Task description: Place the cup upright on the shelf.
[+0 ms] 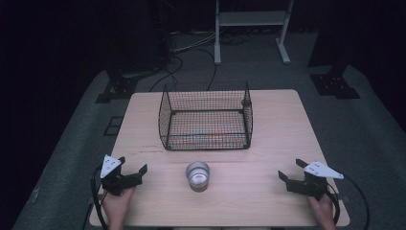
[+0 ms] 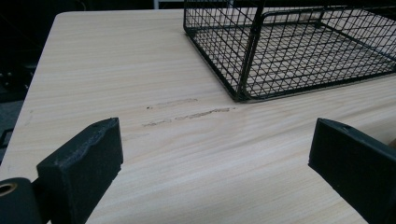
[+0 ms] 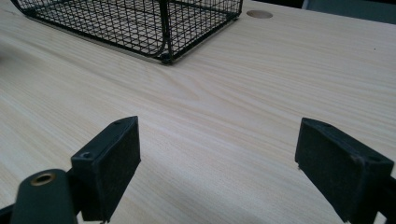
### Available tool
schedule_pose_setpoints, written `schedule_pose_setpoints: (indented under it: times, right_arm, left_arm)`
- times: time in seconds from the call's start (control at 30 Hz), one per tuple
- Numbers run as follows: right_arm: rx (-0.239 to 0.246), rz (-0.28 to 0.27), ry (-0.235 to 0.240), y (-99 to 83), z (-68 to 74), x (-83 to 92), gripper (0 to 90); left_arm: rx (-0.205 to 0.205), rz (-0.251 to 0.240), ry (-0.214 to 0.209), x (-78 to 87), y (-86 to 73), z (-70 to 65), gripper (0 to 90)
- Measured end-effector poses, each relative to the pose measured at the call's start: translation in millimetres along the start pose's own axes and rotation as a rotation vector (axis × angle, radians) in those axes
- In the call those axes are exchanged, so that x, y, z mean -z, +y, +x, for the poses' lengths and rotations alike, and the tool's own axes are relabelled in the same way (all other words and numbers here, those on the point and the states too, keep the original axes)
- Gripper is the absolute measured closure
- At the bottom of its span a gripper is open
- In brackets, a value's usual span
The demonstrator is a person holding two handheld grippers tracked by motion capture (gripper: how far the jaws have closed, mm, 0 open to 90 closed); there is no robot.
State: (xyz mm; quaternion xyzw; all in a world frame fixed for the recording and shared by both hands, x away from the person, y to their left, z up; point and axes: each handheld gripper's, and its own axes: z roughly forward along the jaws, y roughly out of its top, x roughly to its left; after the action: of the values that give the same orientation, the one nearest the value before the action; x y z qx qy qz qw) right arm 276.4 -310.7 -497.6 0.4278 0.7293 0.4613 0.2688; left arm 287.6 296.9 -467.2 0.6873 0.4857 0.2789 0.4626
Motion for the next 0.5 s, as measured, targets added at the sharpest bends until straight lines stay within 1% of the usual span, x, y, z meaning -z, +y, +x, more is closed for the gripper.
schedule_pose_setpoints:
  times: [0.13,0.27,0.43,0.5]
  right_arm:
    - [0.001,0.000,0.002,0.0,0.1,0.0,13.5]
    - [0.001,0.000,0.001,0.0,0.1,0.1,13.4]
    - [-0.001,0.000,0.000,0.0,0.0,0.0,13.5]
    - [-0.001,0.000,-0.001,0.0,-0.1,0.0,13.5]
  left_arm:
    - [-0.004,-0.004,-0.008,0.0,0.4,-0.9,1.9]
    - [-0.024,-0.005,-0.023,-1.5,1.3,-4.2,1.9]
    - [-0.044,-0.014,-0.055,-3.0,3.2,-11.3,1.9]
    - [-0.049,-0.017,-0.060,-3.8,3.3,-14.4,1.9]
